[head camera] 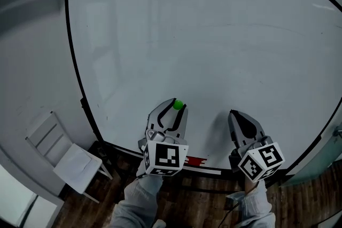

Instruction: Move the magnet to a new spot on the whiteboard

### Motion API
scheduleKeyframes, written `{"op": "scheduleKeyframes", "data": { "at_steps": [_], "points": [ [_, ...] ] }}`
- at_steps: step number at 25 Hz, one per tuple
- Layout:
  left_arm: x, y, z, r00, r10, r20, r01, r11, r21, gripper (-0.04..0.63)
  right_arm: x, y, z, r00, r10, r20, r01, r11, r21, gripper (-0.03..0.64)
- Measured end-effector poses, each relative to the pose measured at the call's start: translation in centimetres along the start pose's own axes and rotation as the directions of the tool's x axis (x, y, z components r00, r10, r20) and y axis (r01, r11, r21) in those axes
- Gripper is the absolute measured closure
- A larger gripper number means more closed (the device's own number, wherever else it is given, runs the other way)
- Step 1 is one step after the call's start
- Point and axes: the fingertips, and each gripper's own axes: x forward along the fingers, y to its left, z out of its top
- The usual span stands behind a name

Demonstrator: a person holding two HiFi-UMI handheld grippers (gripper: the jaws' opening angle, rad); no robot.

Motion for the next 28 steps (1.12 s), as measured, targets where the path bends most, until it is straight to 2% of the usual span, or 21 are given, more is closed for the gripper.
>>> {"op": "scheduleKeyframes", "data": {
  "at_steps": [8, 14, 19, 24, 28],
  "points": [
    [4.1, 1.1, 5.7, 0.994, -0.019, 0.105, 0.014, 0.998, 0.056, 0.474, 0.2, -2.7, 4.6, 0.999, -0.027, 0.030, 0.029, 0.996, -0.080, 0.589],
    [5.7, 5.8, 9.2, 0.988, 0.069, 0.136, -0.083, 0.992, 0.099, 0.474, 1.1, -3.7, 7.9, 0.999, -0.023, 0.049, 0.031, 0.988, -0.152, 0.589],
    [6.7, 11.0, 10.6, 0.978, 0.158, 0.139, -0.177, 0.975, 0.138, 0.474, 1.8, -3.3, 9.4, 0.997, -0.011, 0.077, 0.024, 0.985, -0.174, 0.589],
    [7.6, 13.3, 11.5, 0.975, 0.160, 0.152, -0.177, 0.978, 0.106, 0.474, 2.5, -3.1, 9.6, 0.997, 0.002, 0.078, 0.012, 0.984, -0.177, 0.589],
    [8.0, 13.6, 10.8, 0.980, 0.125, 0.154, -0.126, 0.992, 0.000, 0.474, 2.6, -2.7, 9.7, 0.997, 0.009, 0.079, 0.006, 0.982, -0.187, 0.589]
  ]
}}
